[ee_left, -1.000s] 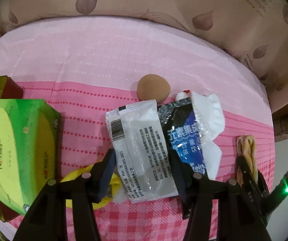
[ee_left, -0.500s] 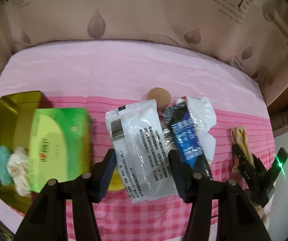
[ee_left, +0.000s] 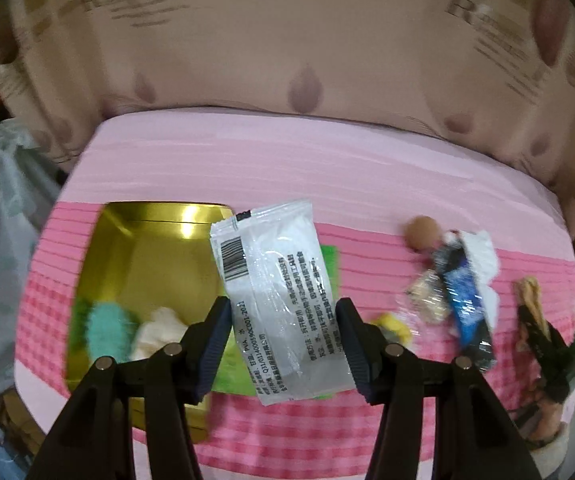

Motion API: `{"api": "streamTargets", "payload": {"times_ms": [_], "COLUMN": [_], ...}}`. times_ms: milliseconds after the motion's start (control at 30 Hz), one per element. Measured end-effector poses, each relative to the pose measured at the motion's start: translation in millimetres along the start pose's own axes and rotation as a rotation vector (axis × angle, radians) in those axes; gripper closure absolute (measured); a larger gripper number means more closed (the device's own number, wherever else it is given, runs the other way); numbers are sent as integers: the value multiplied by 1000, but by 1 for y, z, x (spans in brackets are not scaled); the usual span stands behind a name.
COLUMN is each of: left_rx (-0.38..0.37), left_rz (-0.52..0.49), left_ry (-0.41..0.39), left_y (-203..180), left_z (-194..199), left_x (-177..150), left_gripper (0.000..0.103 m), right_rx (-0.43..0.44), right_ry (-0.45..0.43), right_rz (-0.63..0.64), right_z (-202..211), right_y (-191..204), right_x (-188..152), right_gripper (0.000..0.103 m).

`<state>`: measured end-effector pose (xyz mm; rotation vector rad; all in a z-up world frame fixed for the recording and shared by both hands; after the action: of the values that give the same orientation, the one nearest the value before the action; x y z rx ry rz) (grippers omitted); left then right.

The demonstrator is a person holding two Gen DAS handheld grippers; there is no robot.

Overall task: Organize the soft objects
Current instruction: 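Carry the white packet into the gold tin and open the left tool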

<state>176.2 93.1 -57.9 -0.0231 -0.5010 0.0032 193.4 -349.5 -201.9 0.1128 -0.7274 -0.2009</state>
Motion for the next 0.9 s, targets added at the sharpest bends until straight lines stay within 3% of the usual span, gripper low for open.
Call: {"api": "streamTargets", "payload": {"times_ms": [400, 900], "left_rx": [201, 229], "left_rz": [6, -59], "left_ry": [-2, 92], "left_y": [129, 165], "left_z": [-32, -107], "left_x": [13, 8], "left_gripper": [49, 49], "right_rx": [-12, -33], "right_ry": [2, 5], "right_rz": [11, 33], "right_z": [-2, -6], "right_y": [-1, 1], "right_x": [-2, -7], "right_gripper": [54, 53]}}
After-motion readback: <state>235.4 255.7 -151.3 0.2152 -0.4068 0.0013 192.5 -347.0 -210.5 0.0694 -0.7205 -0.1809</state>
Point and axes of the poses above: each gripper's, at about its wrist camera, not at the fingertips, and z roughly against the way its jaws point, y to its left, x to its top, the point moved 10 cm from there along -z, roughly the way its jaws point, and after that the axes turned 4 degrees about -y, right-handed, at the moved point
